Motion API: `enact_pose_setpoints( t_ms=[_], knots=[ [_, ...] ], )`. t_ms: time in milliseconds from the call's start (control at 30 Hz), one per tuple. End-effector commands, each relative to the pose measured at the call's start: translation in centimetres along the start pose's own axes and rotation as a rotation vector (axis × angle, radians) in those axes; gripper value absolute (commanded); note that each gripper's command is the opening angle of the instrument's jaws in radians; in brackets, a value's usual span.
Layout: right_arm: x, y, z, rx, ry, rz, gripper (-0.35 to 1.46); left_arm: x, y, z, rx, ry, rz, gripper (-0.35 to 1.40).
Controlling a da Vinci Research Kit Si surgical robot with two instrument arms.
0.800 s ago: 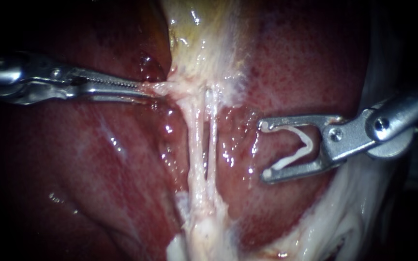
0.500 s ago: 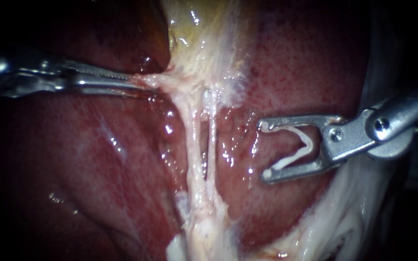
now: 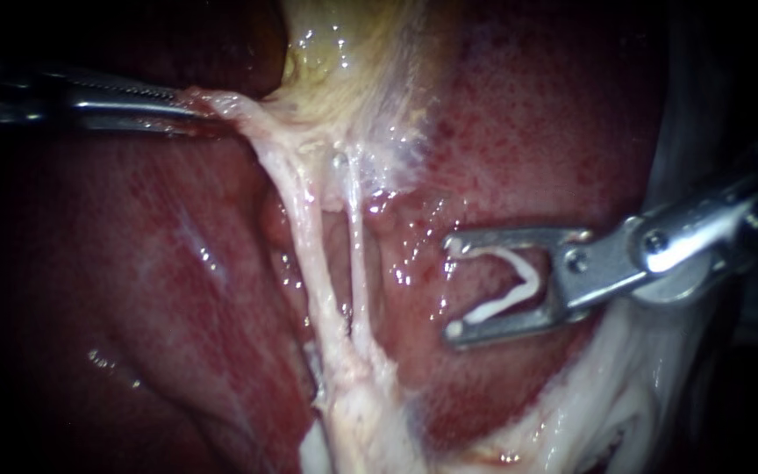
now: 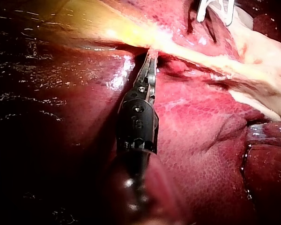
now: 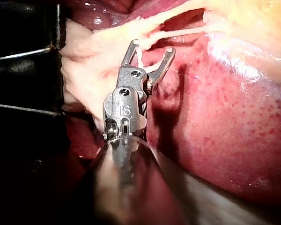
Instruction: Clipping first clip left tube
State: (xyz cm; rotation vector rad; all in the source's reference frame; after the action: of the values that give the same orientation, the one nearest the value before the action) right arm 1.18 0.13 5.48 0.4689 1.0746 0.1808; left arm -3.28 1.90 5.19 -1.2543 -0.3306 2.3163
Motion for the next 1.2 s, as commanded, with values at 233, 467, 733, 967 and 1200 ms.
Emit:
enact_pose_setpoints(
  t_ms=[233, 467, 733, 967, 1200],
  knots=[
    [-0.07, -0.03, 0.52, 0.047, 0.055, 0.111, 0.49, 0.0, 0.0, 0.0, 0.001, 0.0, 0.0, -0.35],
    [-0.09, 0.05, 0.7, 0.063, 0.098, 0.181, 0.5, -0.01, 0.0, 0.01, 0.001, 0.0, 0.0, -0.35],
    [-0.31, 0.13, 0.85, 0.076, 0.093, 0.217, 0.5, -0.01, 0.0, 0.02, 0.002, 0.0, 0.001, -0.35],
    [-0.43, 0.18, 0.97, 0.109, 0.09, 0.223, 0.5, -0.02, 0.0, 0.03, 0.003, 0.0, 0.001, -0.35],
    [-0.39, 0.18, 1.22, 0.158, 0.129, 0.235, 0.5, -0.02, 0.0, 0.03, 0.004, 0.0, 0.0, -0.35]
  ],
)
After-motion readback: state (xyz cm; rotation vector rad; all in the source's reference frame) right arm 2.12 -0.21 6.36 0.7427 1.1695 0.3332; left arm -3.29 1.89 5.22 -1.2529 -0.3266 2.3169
